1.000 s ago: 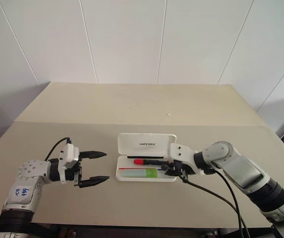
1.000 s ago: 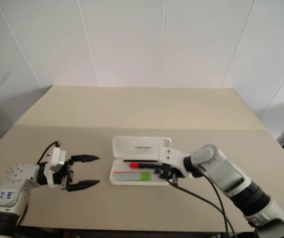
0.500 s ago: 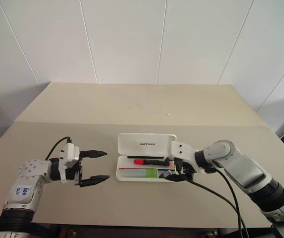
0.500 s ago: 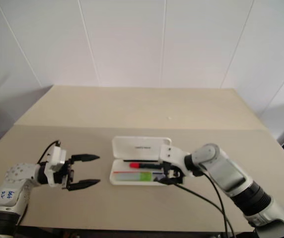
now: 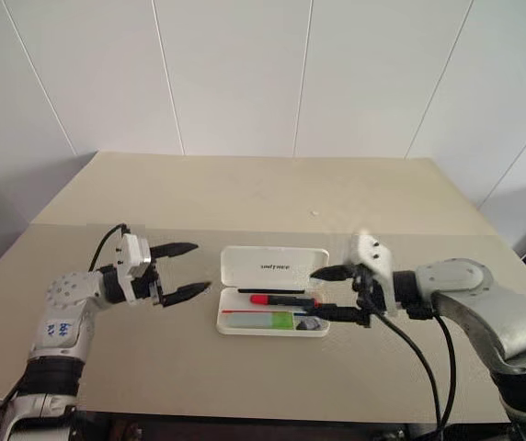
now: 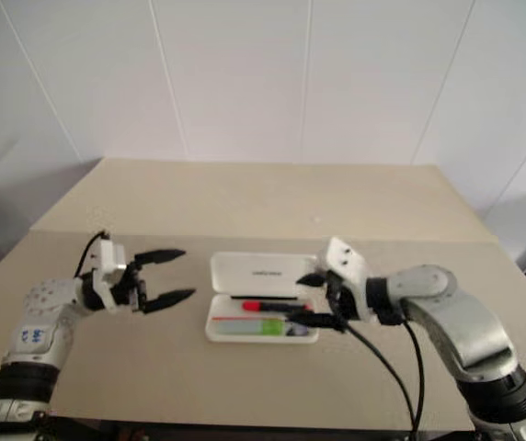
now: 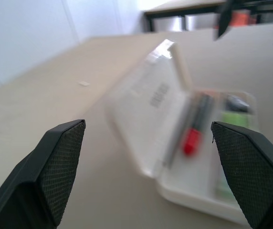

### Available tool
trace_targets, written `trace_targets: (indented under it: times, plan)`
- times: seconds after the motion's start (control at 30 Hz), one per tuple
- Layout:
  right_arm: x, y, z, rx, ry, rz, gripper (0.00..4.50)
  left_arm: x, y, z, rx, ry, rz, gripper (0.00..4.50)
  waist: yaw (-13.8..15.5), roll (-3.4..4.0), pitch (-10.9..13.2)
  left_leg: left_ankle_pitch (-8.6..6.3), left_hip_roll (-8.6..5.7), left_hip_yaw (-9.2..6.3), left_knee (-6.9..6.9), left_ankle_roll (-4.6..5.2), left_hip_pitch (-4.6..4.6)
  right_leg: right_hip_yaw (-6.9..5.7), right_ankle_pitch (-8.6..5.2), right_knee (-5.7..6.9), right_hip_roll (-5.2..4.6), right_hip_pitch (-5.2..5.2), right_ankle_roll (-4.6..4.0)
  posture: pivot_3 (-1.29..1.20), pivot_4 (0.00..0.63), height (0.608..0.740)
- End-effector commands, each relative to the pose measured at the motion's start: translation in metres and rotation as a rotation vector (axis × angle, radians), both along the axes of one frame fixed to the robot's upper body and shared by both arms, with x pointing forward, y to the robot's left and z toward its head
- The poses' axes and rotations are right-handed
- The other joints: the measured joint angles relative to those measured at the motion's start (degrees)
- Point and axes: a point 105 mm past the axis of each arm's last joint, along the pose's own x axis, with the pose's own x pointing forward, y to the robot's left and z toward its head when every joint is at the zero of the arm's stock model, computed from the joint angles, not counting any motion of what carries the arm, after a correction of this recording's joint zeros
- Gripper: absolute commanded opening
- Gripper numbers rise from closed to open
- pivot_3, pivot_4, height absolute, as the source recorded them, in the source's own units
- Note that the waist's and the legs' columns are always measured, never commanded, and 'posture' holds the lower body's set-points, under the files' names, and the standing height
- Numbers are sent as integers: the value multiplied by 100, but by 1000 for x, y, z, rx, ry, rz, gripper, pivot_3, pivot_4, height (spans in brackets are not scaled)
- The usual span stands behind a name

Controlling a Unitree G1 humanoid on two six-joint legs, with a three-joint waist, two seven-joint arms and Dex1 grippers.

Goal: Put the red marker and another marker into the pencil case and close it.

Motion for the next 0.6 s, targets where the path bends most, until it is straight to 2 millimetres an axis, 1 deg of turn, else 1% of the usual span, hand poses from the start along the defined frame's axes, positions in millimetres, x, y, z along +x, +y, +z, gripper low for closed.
trace_targets:
  times: [0.03, 0.17, 0.3, 0.37, 0.43, 0.5, 0.6]
  plan:
    - [-10, -5, 24, 115, -79, 8, 4441, 9, 1, 9, -2, -29, 26, 4500, -12, 0, 0, 0, 0, 0, -1, 0, 0, 0, 0, 0, 1, -1, 0, 0, 150, 740]
    - [-12, -20, 32, 194, -118, -30, 4441, 27, -1, 16, -3, -7, 52, 4500, -4, 0, 0, 0, 0, 1, -1, 0, -1, 0, 0, 2, 1, -1, 1, 0, 150, 740]
    - [-14, -33, 34, 224, -144, -60, 4441, 49, -3, 29, -21, 2, 98, 4500, 8, -2, 1, 2, -2, 0, 2, 3, 0, -1, 2, 4, 2, 1, 4, 0, 150, 740]
    - [-15, -38, 37, 279, -158, -70, 4441, 59, -4, 37, -32, 0, 118, 4500, 1, -2, 1, 2, -4, 1, 2, 3, -1, 0, 4, 2, 1, 3, 7, 0, 150, 740]
    - [-16, -41, 36, 290, -161, -75, 4500, 71, -6, 45, -60, 12, 155, 4081, 0, -3, 1, 2, -5, 1, 2, 3, -1, 1, 5, 0, 1, 2, 10, 0, 150, 740]
    - [-15, -44, 32, 281, -161, -81, 4500, 78, -8, 48, -66, 32, 174, 3592, -10, -3, 2, 2, -5, 1, 2, 3, -2, 0, 5, 0, 1, 2, 11, 0, 150, 740]
    - [-14, -47, 30, 274, -166, -97, 4500, 86, -12, 49, -48, 75, 183, 2549, -32, -3, 2, 2, -5, 4, 0, 4, -1, 3, 3, 2, 2, 0, 13, 0, 150, 740]
